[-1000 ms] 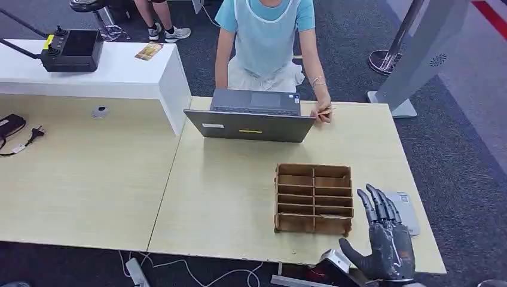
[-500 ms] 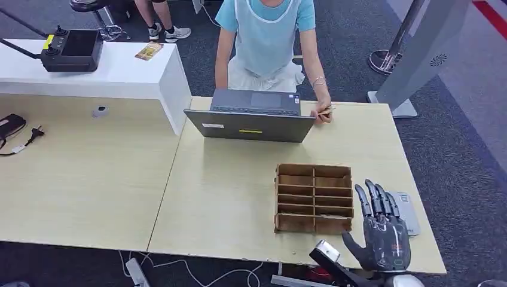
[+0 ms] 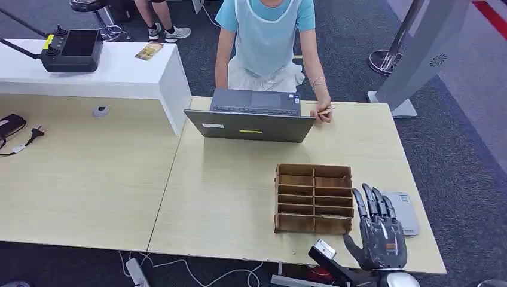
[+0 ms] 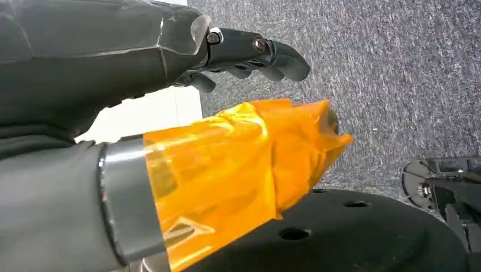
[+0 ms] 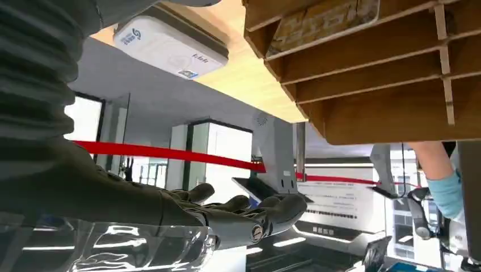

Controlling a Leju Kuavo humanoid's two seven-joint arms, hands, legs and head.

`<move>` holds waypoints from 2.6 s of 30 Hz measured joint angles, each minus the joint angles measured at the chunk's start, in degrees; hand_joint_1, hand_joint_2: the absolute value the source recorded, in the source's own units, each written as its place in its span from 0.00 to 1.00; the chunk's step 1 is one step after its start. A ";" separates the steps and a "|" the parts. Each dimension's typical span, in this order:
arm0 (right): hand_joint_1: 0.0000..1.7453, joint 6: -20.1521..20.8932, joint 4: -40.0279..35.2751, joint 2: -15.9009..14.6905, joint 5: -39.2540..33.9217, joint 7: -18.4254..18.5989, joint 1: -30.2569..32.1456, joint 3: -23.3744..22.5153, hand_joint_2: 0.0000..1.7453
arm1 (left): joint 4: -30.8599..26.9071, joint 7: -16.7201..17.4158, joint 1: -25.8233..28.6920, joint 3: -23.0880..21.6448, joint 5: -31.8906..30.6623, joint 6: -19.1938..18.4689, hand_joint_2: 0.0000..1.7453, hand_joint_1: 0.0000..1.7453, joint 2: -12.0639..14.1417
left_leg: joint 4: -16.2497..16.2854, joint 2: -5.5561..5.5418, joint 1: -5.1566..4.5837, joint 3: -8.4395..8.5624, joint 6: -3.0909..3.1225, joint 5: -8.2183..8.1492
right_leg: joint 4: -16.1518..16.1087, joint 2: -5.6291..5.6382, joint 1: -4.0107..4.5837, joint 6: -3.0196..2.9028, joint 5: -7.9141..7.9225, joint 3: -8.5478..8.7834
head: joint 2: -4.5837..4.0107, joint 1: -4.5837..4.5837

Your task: Pass the card to the sensor for recognition and then transmit it.

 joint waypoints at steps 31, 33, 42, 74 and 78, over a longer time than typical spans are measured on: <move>0.21 4.02 5.90 0.94 0.59 -2.25 -4.71 2.99 1.00 | 0.00 0.00 -0.16 0.00 -0.52 -0.61 0.00 0.00 0.00 | 0.00 0.00 0.00 0.01 0.00 0.00 | 0.01 0.00 0.00 0.00 0.00 0.00 | 0.00 0.02; 0.21 4.02 6.23 0.98 0.59 -2.40 -5.00 3.26 1.00 | 0.00 0.00 -0.15 0.00 -0.52 -0.61 0.00 0.00 0.00 | 0.00 0.00 0.00 0.00 0.00 0.00 | 0.01 -0.01 0.00 0.00 0.00 0.00 | 0.00 0.02; 0.25 4.05 7.39 1.38 0.59 -2.60 -5.81 4.07 1.00 | 0.00 0.00 -0.15 0.00 -0.33 -0.61 0.00 0.00 0.00 | 0.00 0.00 0.00 0.00 0.00 0.00 | 0.01 -0.01 0.00 0.00 0.00 0.00 | 0.00 0.02; 0.74 3.94 8.02 1.49 0.68 -2.69 -6.31 4.33 1.00 | 0.00 0.00 -0.15 0.09 -0.17 -0.59 0.00 0.00 0.02 | 0.00 0.00 0.00 0.00 0.00 0.00 | 0.01 -0.01 0.00 0.00 0.00 0.00 | 0.00 0.02; 0.74 3.91 8.02 1.49 0.74 -2.69 -6.42 4.28 1.00 | 0.00 0.00 -0.15 0.09 -0.15 -0.59 0.00 0.00 0.02 | 0.00 0.00 0.00 0.00 0.00 0.00 | 0.00 -0.01 0.00 0.00 0.00 0.00 | 0.00 0.02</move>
